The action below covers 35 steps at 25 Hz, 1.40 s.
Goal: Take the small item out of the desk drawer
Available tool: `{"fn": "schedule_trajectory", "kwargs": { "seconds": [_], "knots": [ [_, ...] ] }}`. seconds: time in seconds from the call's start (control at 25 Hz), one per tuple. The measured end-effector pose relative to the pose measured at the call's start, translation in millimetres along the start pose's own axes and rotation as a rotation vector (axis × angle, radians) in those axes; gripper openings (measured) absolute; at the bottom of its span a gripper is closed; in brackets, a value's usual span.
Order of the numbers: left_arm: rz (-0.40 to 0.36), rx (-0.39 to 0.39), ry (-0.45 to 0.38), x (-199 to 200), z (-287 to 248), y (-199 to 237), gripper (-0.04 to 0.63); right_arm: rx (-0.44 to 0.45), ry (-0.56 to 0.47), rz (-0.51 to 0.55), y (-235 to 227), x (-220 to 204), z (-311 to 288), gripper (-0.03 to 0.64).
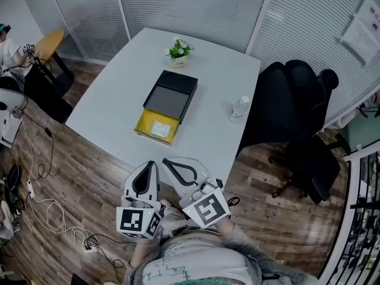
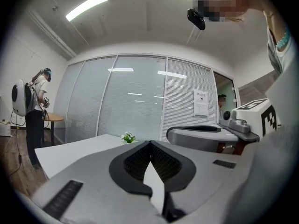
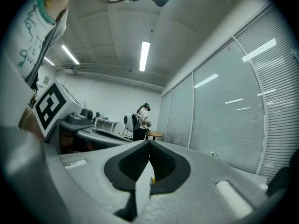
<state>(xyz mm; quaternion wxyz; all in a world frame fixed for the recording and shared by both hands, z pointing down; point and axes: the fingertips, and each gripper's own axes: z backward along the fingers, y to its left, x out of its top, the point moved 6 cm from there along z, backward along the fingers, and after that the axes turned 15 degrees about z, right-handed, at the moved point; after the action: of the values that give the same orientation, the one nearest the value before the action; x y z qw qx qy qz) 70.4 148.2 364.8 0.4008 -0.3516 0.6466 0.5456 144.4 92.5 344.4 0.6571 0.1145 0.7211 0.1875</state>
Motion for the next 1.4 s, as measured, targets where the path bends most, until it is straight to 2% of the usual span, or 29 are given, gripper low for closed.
{"fn": "schedule_trajectory", "kwargs": {
  "seconds": [0.56, 1.0, 1.4],
  "knots": [
    [0.002, -0.064, 0.038, 16.1, -1.3, 42.8, -0.002, -0.059, 0.037, -0.003, 10.9, 4.7, -41.6, 0.003],
    [-0.009, -0.103, 0.06, 24.9, 1.2, 90.0, -0.002, -0.068, 0.082, 0.004, 27.8, 4.2, -82.9, 0.002],
    [-0.01, -0.117, 0.095, 19.3, -19.1, 96.0, -0.002, -0.09, 0.105, -0.009, 18.8, -7.3, -84.2, 0.002]
  ]
}}
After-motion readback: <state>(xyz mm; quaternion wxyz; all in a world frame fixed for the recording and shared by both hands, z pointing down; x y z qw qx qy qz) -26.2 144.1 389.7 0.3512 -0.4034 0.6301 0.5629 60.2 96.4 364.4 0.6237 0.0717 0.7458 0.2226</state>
